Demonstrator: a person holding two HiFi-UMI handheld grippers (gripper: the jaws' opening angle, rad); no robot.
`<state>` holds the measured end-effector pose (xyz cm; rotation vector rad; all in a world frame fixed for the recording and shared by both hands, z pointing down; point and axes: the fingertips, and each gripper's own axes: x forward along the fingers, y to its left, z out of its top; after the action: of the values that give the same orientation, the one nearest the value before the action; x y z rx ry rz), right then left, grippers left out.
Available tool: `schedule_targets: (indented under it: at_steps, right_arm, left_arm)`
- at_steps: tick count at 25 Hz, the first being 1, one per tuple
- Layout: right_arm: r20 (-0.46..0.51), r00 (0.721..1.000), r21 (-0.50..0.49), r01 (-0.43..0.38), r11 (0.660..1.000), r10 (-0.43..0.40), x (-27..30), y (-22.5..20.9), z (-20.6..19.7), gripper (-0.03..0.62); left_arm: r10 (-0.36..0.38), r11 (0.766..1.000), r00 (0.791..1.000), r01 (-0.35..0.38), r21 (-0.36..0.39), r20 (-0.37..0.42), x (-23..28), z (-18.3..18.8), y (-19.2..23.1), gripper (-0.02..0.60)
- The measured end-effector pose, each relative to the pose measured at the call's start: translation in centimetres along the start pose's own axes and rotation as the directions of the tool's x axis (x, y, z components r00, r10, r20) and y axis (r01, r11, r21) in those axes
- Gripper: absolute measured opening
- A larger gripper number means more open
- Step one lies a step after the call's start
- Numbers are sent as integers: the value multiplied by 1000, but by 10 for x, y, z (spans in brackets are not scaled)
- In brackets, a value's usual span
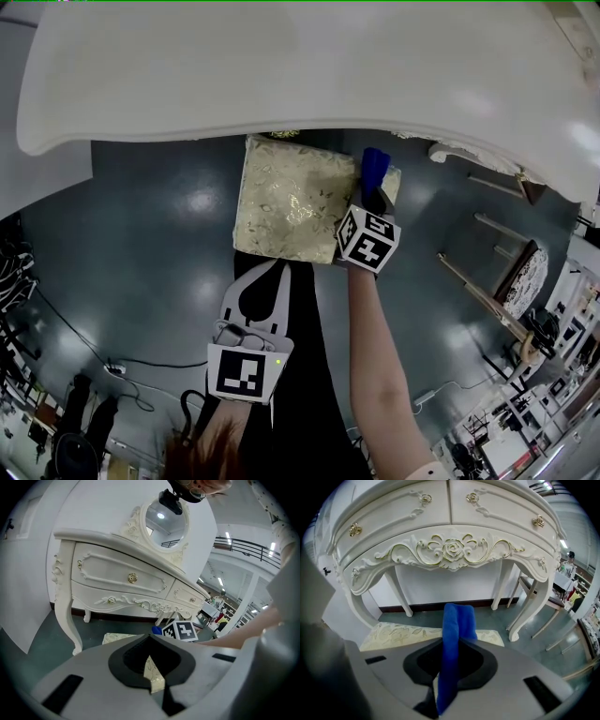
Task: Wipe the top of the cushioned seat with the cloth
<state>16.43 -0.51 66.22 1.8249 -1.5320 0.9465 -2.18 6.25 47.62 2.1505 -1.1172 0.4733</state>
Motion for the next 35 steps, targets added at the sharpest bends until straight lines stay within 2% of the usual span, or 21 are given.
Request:
schedule_targets:
  at_steps: [23,35]
  right_arm:
    - [5,1000,-5,3,1000,-3,2,43,-1,61]
    - [-2,999,-37,-50,998,50,3,77,0,61]
  left_arm:
    - [20,1000,1000,-20,-15,12,-11,1,25,-2]
    - [15,999,1000,-14,-39,18,-8,2,24,-2]
